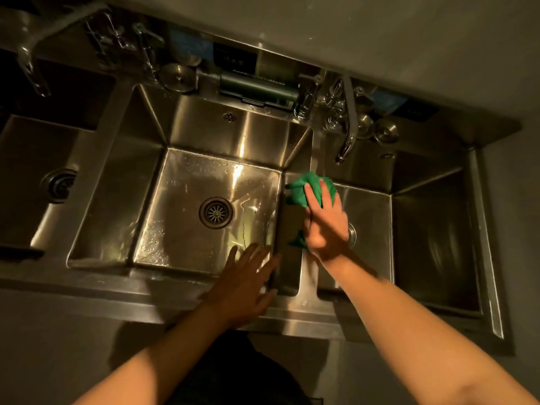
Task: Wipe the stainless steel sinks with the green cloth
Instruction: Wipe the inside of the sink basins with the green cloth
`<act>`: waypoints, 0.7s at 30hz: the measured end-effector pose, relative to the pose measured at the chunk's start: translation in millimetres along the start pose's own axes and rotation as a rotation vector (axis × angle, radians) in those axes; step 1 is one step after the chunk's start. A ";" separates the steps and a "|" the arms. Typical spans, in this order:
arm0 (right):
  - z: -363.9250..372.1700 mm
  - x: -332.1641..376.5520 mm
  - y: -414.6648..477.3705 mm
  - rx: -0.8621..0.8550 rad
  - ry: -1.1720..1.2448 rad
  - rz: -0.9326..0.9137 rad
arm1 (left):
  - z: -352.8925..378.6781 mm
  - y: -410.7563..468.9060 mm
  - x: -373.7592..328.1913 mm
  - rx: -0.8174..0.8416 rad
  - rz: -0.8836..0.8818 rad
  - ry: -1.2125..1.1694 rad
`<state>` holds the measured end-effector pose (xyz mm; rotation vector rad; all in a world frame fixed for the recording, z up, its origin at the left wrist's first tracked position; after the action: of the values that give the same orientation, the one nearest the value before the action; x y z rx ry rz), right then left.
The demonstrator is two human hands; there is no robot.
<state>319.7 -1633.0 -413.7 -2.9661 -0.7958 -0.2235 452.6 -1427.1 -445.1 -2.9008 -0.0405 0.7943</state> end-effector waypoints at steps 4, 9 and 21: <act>-4.9 -3.3 52.6 0.025 -0.055 0.017 | -8.6 40.7 -12.8 0.037 0.221 0.039; 4.1 -12.4 106.3 0.000 -0.013 0.030 | -7.4 85.6 -8.5 0.106 0.440 0.144; 9.6 -14.8 180.7 -0.367 0.003 0.034 | 3.1 113.0 6.3 0.033 0.523 0.108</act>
<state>399.0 -1795.6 -429.6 -3.3140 -0.7768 -0.4143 455.4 -1538.3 -466.3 -2.9434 0.7583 0.6859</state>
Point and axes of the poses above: each hand's wrist, its own y-axis towards the middle knuckle, its own z-axis out of the palm, x = y × z, the point moved 2 cm from there along y, towards the middle knuckle, and after that the axes turned 9 degrees about -x, right-handed, at the moved point
